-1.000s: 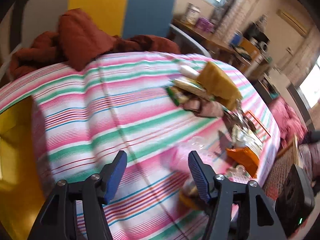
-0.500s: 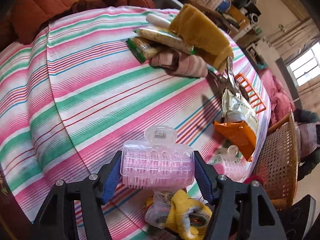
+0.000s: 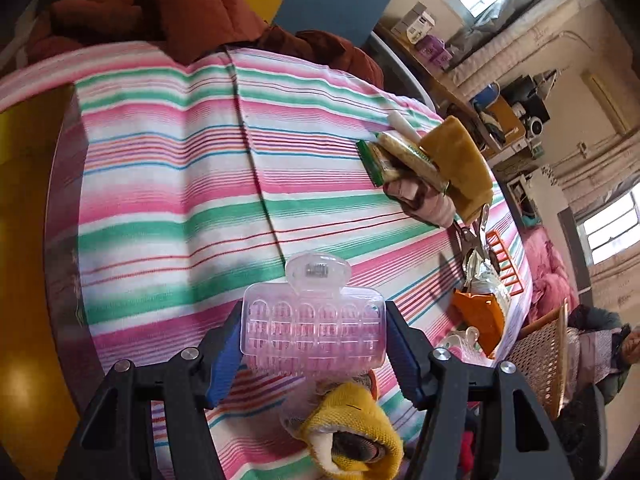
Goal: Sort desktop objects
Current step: 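Grasp the pink hair roller with the left tool while the right tool holds the sock, then carry the roller and sock to the gold tray and open both tools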
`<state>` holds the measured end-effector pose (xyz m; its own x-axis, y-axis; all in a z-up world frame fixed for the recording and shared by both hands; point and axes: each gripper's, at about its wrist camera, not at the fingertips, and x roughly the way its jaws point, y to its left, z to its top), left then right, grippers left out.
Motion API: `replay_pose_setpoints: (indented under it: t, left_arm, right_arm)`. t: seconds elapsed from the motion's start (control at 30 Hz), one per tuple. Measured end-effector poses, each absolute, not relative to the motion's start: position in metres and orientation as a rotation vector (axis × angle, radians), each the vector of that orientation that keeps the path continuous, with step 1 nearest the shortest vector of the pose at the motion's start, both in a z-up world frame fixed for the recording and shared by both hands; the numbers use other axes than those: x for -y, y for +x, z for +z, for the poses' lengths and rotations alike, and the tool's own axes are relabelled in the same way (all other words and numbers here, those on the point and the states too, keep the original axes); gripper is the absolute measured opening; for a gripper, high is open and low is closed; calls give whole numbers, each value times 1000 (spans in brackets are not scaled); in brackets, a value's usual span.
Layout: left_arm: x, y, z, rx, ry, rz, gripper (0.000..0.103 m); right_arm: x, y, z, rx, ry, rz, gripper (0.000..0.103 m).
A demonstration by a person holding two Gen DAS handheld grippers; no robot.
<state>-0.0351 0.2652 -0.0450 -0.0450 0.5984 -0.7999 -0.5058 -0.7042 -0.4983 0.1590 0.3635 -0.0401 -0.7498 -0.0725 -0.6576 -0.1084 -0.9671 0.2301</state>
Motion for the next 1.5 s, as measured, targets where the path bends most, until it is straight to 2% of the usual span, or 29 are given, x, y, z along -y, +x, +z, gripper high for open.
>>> replay_pose_setpoints:
  t: [0.03, 0.07, 0.1, 0.27, 0.33, 0.4, 0.53, 0.67, 0.9, 1.13, 1.3, 1.5]
  left_arm:
    - [-260, -36, -48, 133, -1474, 1834, 66]
    - [-261, -41, -46, 156, -1479, 1830, 66]
    - [-258, -41, -46, 181, -1481, 1821, 66]
    - [-254, -35, -45, 216, -1478, 1805, 66]
    - [-250, -33, -43, 204, -1469, 1826, 66]
    - [-245, -34, -41, 233, -1463, 1820, 65]
    - [-238, -33, -33, 281, -1441, 1810, 65]
    - [-226, -35, -18, 313, -1391, 1834, 65]
    - [-176, -34, 11, 341, -1303, 1938, 66]
    - [-100, -31, 4, 318, -1338, 2094, 66]
    - [-51, -36, -2, 214, -1366, 2254, 66]
    - [-8, -55, -26, 14, -1522, 2406, 66]
  right_arm:
    - [-356, 158, -31, -335, -1071, 2917, 77]
    - [-351, 157, -26, -296, -1044, 2923, 88]
    - [-345, 153, -21, -275, -1030, 2939, 91]
    - [-334, 112, -29, -378, -1149, 2935, 85]
    - [-338, 96, -39, -483, -1225, 2921, 50]
    - [-340, 90, -46, -511, -1281, 2885, 49]
    - [-337, 106, -43, -448, -1262, 2909, 38]
    - [-337, 123, -45, -434, -1283, 2868, 34]
    - [-354, 125, -43, -633, -1281, 2829, 31]
    - [-354, 123, -10, -677, -1215, 2847, 31]
    - [-333, 98, 19, -693, -1227, 2920, 31]
    - [-267, 41, 49, -547, -1282, 3082, 31]
